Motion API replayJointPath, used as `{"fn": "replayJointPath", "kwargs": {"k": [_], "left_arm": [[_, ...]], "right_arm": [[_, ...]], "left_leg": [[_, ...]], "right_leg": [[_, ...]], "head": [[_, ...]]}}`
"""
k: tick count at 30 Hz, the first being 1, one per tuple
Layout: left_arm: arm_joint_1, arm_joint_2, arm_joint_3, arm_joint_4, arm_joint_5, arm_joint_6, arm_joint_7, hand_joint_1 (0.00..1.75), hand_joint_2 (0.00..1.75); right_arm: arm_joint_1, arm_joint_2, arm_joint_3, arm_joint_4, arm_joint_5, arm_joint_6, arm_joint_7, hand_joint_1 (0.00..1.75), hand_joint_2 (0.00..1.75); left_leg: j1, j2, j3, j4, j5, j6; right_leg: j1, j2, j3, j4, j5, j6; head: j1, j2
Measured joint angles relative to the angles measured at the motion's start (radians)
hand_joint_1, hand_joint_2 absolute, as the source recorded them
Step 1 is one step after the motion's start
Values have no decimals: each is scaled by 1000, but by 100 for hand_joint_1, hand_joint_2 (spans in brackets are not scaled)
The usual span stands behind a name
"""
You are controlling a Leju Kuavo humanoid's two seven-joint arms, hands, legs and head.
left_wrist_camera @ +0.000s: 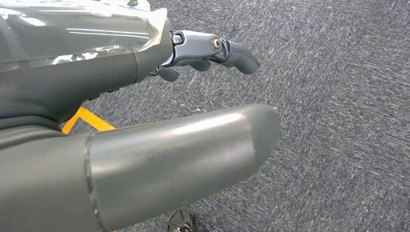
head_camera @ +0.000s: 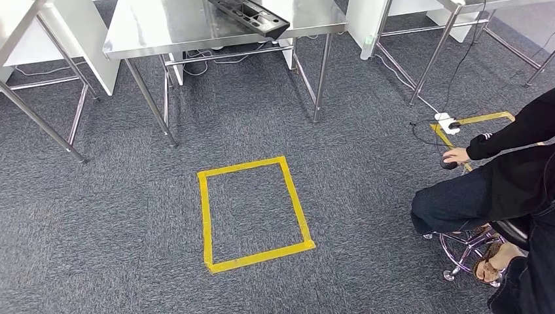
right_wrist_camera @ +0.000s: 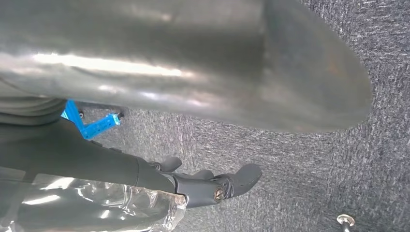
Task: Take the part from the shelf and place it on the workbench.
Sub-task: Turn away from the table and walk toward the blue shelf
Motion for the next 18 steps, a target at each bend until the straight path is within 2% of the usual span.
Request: {"fn": "replayJointPath", "kwargs": {"k": [13,14,16,18], "left_arm": [[0,15,-11,1,-22,-15,0,0,0],[0,17,-11,1,-24,-15,0,0,0],[-1,21,-11,2,-28,-16,0,0,0],[-1,21,-11,2,-30,-17,0,0,0]], "right_arm": [[0,1,-32,0,-23,-5,-10,0,0],[0,4,-36,0,-27,-5,-12,0,0],[0,8,-44,0,-38,-5,-17,0,0],[0,9,-53,0,-46,-6,-22,0,0]], "left_leg": [[-6,0,-6,1,0,-2],[-6,0,-7,4,-1,-1],[-8,0,-9,5,-1,8],[-1,5,7,-31,16,23]], "right_leg": [[-4,0,-5,0,1,1],[-10,0,-3,-1,2,4],[-18,0,-1,-8,8,12],[-14,1,2,-12,7,20]], "head": [[0,0],[0,0],[-1,0],[-2,0]]}}
